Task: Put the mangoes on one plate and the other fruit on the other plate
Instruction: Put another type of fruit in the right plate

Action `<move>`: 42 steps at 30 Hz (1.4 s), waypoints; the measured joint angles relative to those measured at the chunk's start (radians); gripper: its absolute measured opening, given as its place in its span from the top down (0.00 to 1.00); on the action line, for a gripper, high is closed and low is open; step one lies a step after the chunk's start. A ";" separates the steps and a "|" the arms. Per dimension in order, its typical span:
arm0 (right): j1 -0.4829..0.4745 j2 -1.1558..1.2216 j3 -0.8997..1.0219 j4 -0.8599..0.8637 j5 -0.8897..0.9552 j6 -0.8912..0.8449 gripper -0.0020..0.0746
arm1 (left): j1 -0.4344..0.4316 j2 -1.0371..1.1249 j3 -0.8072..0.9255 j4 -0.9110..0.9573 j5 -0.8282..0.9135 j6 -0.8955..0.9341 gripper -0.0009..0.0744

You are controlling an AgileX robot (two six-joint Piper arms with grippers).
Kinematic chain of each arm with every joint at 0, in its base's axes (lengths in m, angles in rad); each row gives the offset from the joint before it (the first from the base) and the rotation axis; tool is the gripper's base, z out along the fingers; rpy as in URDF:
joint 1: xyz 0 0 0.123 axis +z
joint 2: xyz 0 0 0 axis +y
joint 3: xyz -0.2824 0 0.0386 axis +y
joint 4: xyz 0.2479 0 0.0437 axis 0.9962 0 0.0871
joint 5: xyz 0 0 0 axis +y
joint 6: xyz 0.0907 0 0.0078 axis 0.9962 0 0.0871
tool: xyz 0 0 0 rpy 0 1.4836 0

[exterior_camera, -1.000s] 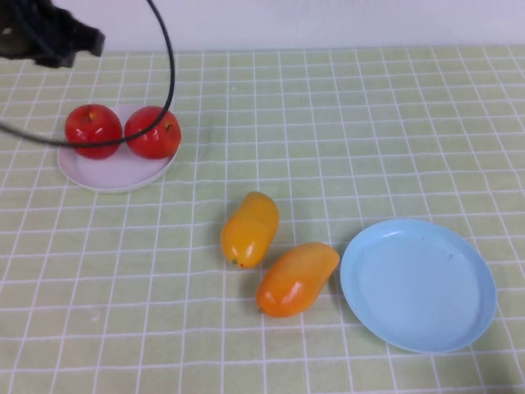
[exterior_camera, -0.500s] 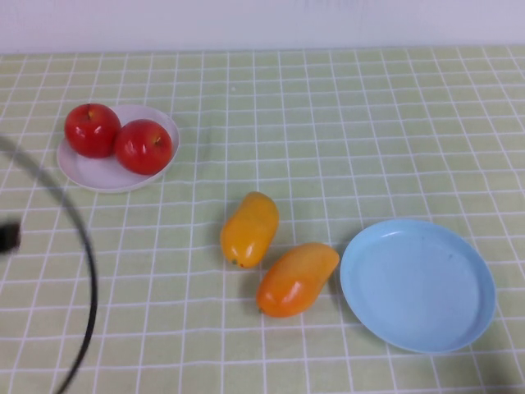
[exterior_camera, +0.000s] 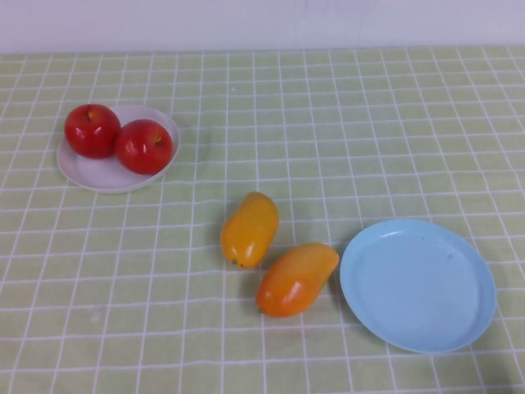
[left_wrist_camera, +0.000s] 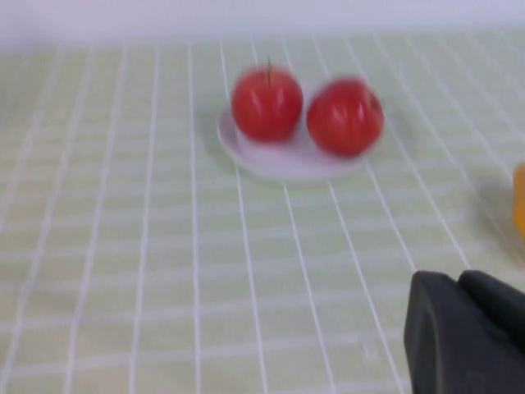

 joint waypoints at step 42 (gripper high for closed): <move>0.000 0.000 0.000 0.000 0.002 0.000 0.99 | 0.169 -0.088 0.491 -0.039 -0.404 0.086 0.99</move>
